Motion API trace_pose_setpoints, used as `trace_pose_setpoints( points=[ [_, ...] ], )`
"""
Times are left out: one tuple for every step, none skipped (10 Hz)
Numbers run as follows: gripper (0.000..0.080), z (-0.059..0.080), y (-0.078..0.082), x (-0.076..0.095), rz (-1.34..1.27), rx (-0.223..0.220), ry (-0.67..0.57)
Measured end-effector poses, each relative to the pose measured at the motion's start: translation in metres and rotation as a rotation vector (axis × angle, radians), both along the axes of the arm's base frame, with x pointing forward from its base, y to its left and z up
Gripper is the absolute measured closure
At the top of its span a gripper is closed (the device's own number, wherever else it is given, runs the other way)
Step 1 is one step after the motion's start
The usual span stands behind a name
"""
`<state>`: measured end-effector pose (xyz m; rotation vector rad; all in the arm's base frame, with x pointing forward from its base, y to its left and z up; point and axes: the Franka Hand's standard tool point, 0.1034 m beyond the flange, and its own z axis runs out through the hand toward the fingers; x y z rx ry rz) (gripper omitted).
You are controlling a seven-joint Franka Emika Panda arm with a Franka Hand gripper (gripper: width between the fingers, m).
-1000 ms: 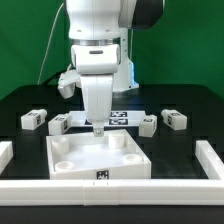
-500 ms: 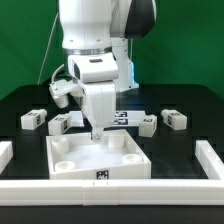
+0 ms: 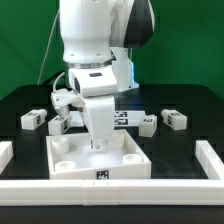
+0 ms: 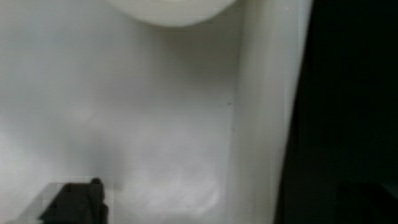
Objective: Assemble one leg
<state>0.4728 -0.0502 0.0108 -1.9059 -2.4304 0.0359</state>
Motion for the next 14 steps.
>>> trace_pose_setpoints(
  points=[
    [0.0150, 0.0000, -0.0003, -0.0001, -0.001, 0.000, 0.000],
    [0.0277, -0.0001, -0.0004, -0.0002, -0.001, 0.000, 0.000],
    [0.0415, -0.0002, -0.0004, -0.0003, -0.001, 0.000, 0.001],
    [0.0550, -0.0003, -0.0005, -0.0004, -0.001, 0.000, 0.001],
    [0.0550, -0.0005, -0.0006, -0.0007, -0.001, 0.000, 0.001],
    [0.0723, -0.0004, -0.0010, -0.0004, -0.003, 0.000, 0.000],
    [0.0741, 0.0001, -0.0011, 0.0005, -0.003, 0.000, -0.004],
    [0.0741, 0.0002, -0.0011, 0.0006, -0.003, 0.000, -0.005],
    [0.0741, 0.0002, -0.0012, 0.0008, -0.003, 0.000, -0.005],
    [0.0741, 0.0002, -0.0012, 0.0008, -0.003, 0.000, -0.005],
    [0.0741, 0.0002, -0.0012, 0.0008, -0.003, 0.000, -0.006],
    [0.0741, 0.0003, -0.0012, 0.0009, -0.003, 0.000, -0.006],
    [0.0741, 0.0003, -0.0007, 0.0011, -0.003, 0.000, -0.007],
    [0.0741, 0.0003, 0.0047, 0.0020, -0.019, 0.003, -0.013]
  ],
)
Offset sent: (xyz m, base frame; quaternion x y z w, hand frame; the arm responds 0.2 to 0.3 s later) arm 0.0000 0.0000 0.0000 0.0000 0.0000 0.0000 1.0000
